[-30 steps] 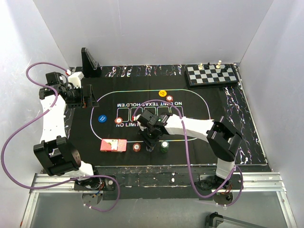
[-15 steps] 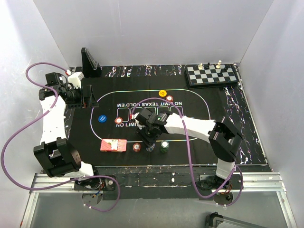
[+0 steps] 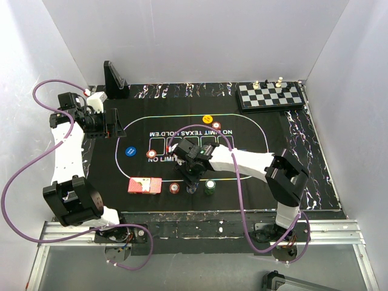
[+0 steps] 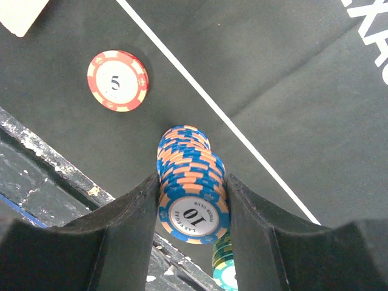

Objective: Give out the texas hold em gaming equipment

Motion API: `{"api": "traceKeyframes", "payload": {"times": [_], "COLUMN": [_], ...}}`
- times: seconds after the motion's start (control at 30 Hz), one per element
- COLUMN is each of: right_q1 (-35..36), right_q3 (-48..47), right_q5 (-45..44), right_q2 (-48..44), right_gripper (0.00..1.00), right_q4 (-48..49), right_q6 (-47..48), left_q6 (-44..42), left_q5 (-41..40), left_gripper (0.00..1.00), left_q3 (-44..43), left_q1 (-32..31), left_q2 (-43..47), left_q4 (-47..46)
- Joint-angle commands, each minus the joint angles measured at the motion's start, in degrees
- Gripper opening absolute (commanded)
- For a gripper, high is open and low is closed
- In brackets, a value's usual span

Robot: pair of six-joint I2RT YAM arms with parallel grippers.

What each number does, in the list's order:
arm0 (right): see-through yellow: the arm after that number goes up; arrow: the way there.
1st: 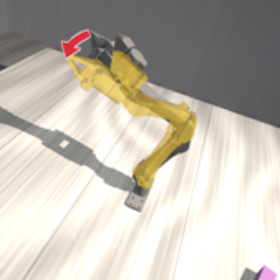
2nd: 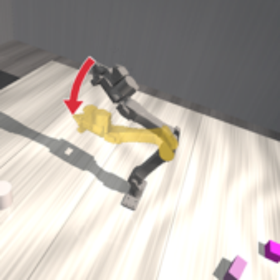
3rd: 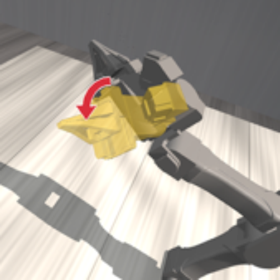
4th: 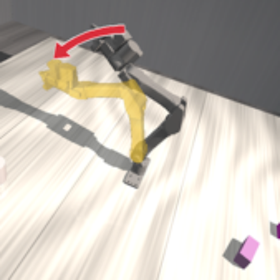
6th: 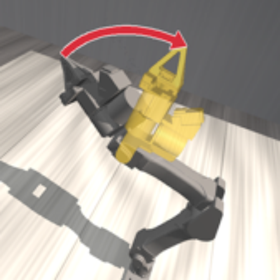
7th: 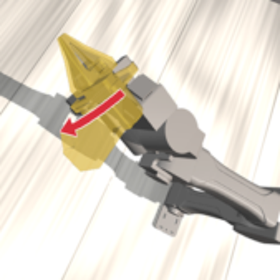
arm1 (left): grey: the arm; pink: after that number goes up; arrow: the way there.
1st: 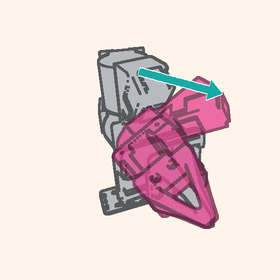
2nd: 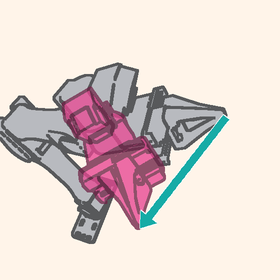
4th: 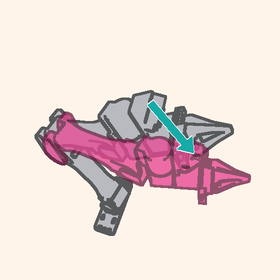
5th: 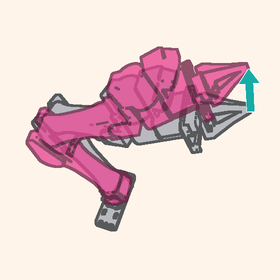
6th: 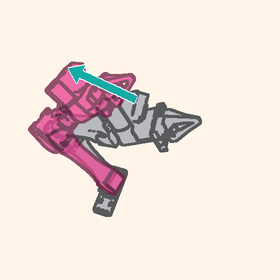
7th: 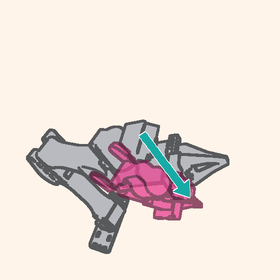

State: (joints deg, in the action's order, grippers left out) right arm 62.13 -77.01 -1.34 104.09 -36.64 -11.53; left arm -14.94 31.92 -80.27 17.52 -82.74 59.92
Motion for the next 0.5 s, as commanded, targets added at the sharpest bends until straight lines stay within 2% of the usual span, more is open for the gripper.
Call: {"api": "traceKeyframes", "payload": {"times": [0.0, 0.33, 0.47], "right_q1": [0.45, 0.8, 0.8], "right_q3": [-0.68, -0.68, -0.68], "right_q5": [-1.47, -1.38, -1.73], "right_q2": [0.49, -0.29, -1.7], "right_gripper": [0.56, 0.56, 0.48], "right_q4": [-0.8, -0.97, -1.41], "right_q6": [0.63, 0.46, 0.11], "left_q6": [-0.35, -0.53, -0.44], "left_q5": [-0.11, 0.07, 0.16], "left_gripper": [0.98, 0.98, 0.98], "left_q3": [0.03, -0.15, -0.33], "left_q1": [0.24, 0.24, 0.24], "left_q2": [3.02, 2.94, 2.93], "left_q4": [-0.77, -0.59, -0.42]}}
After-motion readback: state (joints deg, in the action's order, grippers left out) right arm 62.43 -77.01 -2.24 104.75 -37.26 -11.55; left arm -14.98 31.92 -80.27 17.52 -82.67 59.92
